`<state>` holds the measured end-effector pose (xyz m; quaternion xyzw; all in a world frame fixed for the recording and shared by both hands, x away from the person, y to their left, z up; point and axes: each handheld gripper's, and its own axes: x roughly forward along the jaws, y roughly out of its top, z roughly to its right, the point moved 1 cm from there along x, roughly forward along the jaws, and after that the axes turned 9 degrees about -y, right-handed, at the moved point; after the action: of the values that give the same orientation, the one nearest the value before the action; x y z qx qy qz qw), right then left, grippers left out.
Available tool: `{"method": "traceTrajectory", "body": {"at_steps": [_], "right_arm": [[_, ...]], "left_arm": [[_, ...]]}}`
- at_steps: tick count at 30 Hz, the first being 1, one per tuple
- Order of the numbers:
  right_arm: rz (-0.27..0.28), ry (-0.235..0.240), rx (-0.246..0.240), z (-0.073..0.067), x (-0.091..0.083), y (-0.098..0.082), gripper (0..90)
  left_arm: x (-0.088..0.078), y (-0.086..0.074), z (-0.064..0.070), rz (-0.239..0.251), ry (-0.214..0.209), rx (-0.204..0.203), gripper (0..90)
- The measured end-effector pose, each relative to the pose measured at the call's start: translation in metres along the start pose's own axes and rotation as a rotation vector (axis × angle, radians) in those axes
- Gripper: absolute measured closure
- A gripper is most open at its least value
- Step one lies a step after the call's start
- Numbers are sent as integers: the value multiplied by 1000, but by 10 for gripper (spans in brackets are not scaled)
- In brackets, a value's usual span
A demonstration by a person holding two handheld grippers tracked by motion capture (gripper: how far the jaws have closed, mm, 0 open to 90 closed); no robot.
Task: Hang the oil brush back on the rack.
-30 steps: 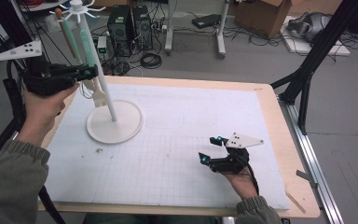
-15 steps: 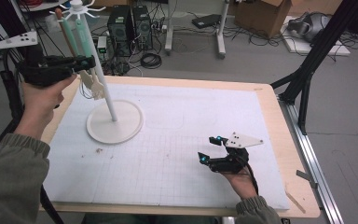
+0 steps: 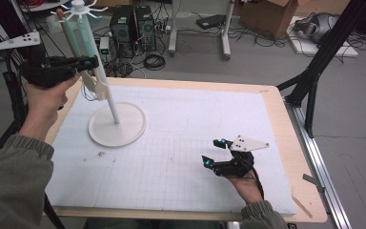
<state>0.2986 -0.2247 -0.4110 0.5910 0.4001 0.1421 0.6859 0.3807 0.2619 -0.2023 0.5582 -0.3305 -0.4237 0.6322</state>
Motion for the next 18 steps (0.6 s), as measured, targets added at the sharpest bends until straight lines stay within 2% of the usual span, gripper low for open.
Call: {"method": "traceTrajectory", "body": {"at_steps": [9, 15, 18], "right_arm": [[5, 5, 1, 0, 0, 1, 238], [9, 7, -2, 0, 0, 2, 238], [7, 7, -2, 0, 0, 2, 238]], "left_arm": [[1, -1, -4, 12, 18, -18, 839], [1, -4, -6, 3, 54, -41, 837], [1, -4, -5, 2, 71, -31, 834]]}}
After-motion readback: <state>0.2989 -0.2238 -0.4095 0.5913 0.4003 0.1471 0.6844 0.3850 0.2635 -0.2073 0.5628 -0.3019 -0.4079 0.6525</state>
